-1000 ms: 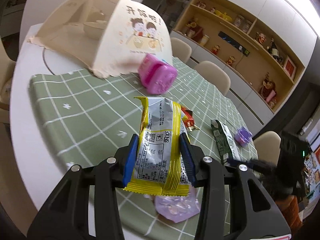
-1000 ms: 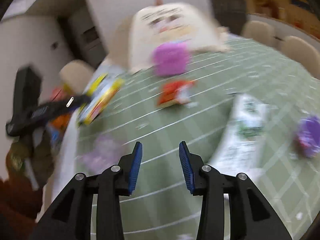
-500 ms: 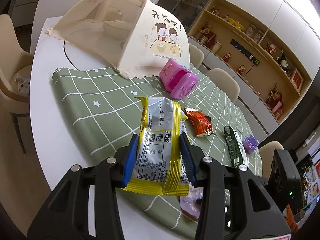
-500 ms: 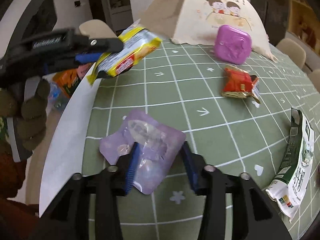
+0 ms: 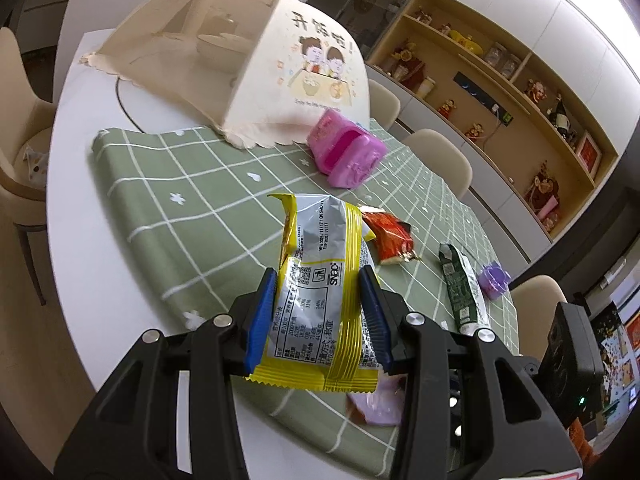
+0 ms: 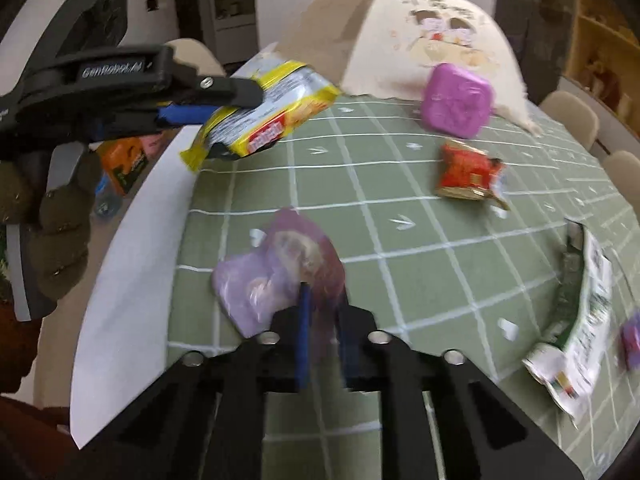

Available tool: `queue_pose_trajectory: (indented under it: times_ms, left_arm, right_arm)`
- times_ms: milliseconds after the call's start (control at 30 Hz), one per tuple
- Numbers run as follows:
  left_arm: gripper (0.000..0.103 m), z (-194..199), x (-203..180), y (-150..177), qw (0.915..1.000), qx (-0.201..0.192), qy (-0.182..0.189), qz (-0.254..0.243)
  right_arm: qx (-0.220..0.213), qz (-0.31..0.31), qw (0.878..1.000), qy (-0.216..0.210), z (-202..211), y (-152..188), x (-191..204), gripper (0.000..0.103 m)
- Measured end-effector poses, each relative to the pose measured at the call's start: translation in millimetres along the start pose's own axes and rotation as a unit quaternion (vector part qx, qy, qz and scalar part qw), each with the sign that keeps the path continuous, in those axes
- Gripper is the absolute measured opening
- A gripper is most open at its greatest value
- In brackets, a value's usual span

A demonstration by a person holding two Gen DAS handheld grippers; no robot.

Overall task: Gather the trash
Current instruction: 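Grasp the pink-purple wrapper with the right gripper while the left holds the biscuit pack, then carry the biscuit pack and pink wrapper to the bin and open both grippers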

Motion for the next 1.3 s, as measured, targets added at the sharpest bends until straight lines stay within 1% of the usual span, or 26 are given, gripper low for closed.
queue_pose_trajectory:
  times_ms: [167,367,433,633,833,1100,1300]
  left_arm:
    - [0.039,-13,-14,10,0.9997,0.019,0.013,-0.010]
    - [0.039,-38,-38,27,0.9978,0.052,0.030,-0.027]
    - [0.039,-46,-47,33,0.9968,0.064,0.035,-0.034]
    - [0.039,-65,-79,47,0.9927,0.088,0.046,-0.068]
    - [0.039,-77,-106,57,0.9888,0.103,0.050,-0.096]
    - [0.039,-97,-141,64,0.9844,0.115,0.062,-0.118]
    - [0.039,-119,-180,76,0.9791,0.129,0.080,-0.135]
  right_arm:
    - [-0.004,-0.066,0.998,0.011,19,21,-42,0.007]
    - [-0.010,-0.140,0.989,0.054,46,44,-104,0.005]
    - [-0.015,-0.155,0.986,0.065,53,48,-118,0.005]
    - [-0.027,-0.187,0.978,0.084,67,59,-143,0.005]
    - [-0.037,-0.209,0.972,0.099,78,74,-161,0.005]
    - [-0.062,-0.243,0.961,0.119,102,85,-190,0.005]
    - [-0.076,-0.258,0.953,0.138,127,102,-216,0.005]
Point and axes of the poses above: each gripper's, at about its wrist camera, not at the fingertips, and z roughly against the way its jaws point, x to its left, y to its underside, the point moved 5 cm from there along -z, roughly the way its jaws point, and after that the axes turned 15 degrees about y, right-handed, at the moved point
